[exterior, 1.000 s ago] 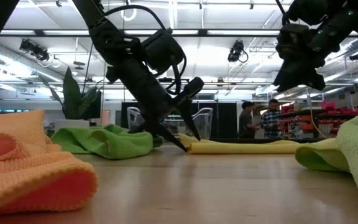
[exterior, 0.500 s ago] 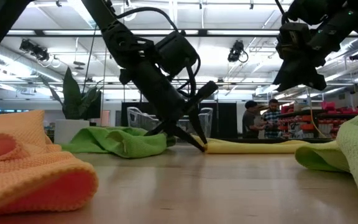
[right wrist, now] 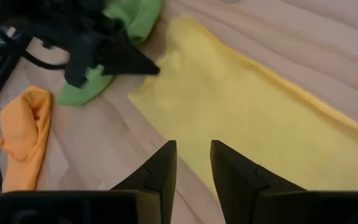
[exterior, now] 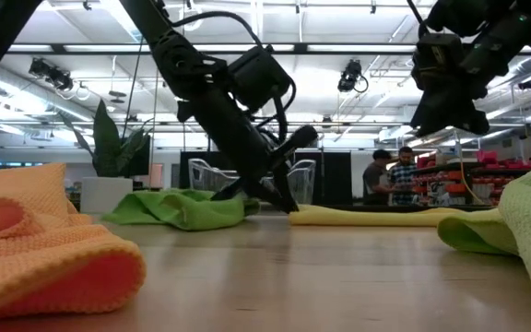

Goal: Fold microfiber towels
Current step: Fold the yellow towel

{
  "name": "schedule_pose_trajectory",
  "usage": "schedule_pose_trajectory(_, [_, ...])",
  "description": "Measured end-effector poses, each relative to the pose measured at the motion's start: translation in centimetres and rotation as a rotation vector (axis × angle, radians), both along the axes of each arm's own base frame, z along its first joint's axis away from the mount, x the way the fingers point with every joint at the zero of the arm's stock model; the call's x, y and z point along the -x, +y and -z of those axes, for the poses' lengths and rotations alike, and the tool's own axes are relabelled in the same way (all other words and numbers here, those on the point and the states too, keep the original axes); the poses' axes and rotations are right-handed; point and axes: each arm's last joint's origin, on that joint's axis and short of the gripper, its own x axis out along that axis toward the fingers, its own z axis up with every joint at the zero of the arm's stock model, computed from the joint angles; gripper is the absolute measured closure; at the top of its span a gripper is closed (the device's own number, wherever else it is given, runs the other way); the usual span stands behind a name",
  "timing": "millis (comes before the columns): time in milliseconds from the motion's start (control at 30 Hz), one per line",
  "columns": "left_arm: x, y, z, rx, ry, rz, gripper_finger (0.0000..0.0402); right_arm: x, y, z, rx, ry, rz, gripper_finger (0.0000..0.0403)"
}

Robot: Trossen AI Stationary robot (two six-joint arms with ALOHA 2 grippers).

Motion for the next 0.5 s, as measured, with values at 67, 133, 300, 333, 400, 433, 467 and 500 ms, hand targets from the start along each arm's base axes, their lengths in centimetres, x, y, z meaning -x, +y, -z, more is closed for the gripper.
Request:
schedule_pose_trajectory(67, [0.0,0.0,-0.8,-0.015,-0.024,0.004,0.0397,0.2,0.0,0.2,-0.021,0.021,0.026,0.0298])
schedule_pose_trajectory(133, [-0.1,-0.1,-1.3,-0.028,-0.041,0.002,0.0397,0.5,0.1,0.5,-0.044,0.066,0.046,0.0298])
schedule_pose_trajectory(300, [-0.2,-0.3,-2.2,-0.049,-0.081,0.01,0.0398,1.9,0.2,1.5,-0.042,0.248,0.113,0.0307])
schedule_pose_trajectory(333, [-0.3,-0.3,-2.2,-0.05,-0.087,0.012,0.0398,2.0,0.2,1.6,-0.042,0.266,0.119,0.0312])
schedule_pose_trajectory(400, [-0.4,-0.2,-2.3,-0.048,-0.103,0.011,0.0398,2.0,0.2,1.8,-0.047,0.3,0.12,0.0327])
schedule_pose_trajectory(433, [-0.4,-0.2,-2.4,-0.047,-0.108,0.01,0.0398,1.9,0.2,2.0,-0.051,0.318,0.118,0.0338])
schedule_pose_trajectory(467, [-0.4,-0.2,-2.4,-0.049,-0.108,0.012,0.0398,1.7,0.2,2.2,-0.051,0.331,0.114,0.0349])
schedule_pose_trajectory(500, [-0.4,-0.2,-2.4,-0.05,-0.106,0.014,0.0398,1.5,0.2,2.4,-0.052,0.348,0.109,0.0363])
